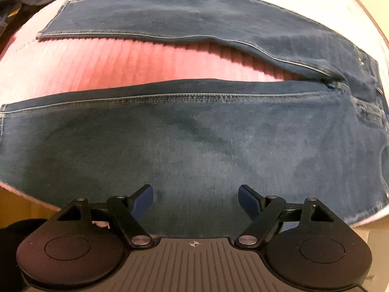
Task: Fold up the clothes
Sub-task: 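Release the hems and raise both grippers above the flattened jeans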
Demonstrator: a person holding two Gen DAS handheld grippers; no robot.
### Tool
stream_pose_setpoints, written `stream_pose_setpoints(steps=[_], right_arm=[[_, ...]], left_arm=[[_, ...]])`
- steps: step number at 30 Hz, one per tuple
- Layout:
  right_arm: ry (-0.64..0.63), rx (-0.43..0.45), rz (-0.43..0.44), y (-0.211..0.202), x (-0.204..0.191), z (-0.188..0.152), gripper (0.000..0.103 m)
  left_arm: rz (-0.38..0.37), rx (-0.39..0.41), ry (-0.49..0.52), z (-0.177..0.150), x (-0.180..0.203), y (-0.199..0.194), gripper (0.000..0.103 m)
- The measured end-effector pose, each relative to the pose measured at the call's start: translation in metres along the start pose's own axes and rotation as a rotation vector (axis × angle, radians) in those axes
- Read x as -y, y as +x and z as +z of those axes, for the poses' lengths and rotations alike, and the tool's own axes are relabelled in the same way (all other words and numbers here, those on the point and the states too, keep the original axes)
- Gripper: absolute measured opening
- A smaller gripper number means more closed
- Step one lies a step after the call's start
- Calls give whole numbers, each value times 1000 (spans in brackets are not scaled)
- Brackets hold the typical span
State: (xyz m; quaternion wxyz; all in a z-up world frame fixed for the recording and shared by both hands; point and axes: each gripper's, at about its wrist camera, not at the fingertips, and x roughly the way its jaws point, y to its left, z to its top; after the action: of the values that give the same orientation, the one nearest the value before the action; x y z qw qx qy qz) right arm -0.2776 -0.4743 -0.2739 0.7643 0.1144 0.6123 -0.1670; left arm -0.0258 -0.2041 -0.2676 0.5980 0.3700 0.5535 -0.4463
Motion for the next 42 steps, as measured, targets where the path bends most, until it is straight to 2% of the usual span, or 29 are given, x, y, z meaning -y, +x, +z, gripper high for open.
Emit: stream_pose_setpoints(steps=[2,6,9,12,13,16,17,22,27,31,34,37,42], right_arm=[[46,4,-12,-13,6,-2,80],[174,46,-66,-50,25,-6,80],[269,102,-139,-86,40,-12,103],[349,162,-192,-118,56,-21,103],[370,174,-205,-126,62,-24,103],[425,204,-234,-141,80,-35,103],[439,213,-238,-145,87,-38,103],[455,269,-228,-159,136,-47,103],[344,284,-171,-161,199,-51,103],[215,288,-90,-162,261,-65,103],[180,271,-44,-166,299,-81,103],[167,241,-9,-171,328,-99,103],[175,189,57,-168,349,-119,103]], left_arm=[[-5,28,21,17,12,-7,34],[-16,60,112,49,37,-23,38],[-9,101,215,73,59,-37,45],[-6,152,265,94,76,-54,57],[-1,168,267,101,80,-59,66],[43,212,273,118,95,-71,80],[59,221,268,124,100,-74,86],[111,260,187,140,127,-90,98],[188,275,72,141,183,-102,99],[243,260,-32,133,257,-105,99],[232,250,-103,123,309,-113,99],[236,244,-133,113,351,-121,100],[266,248,-179,103,373,-131,101]])
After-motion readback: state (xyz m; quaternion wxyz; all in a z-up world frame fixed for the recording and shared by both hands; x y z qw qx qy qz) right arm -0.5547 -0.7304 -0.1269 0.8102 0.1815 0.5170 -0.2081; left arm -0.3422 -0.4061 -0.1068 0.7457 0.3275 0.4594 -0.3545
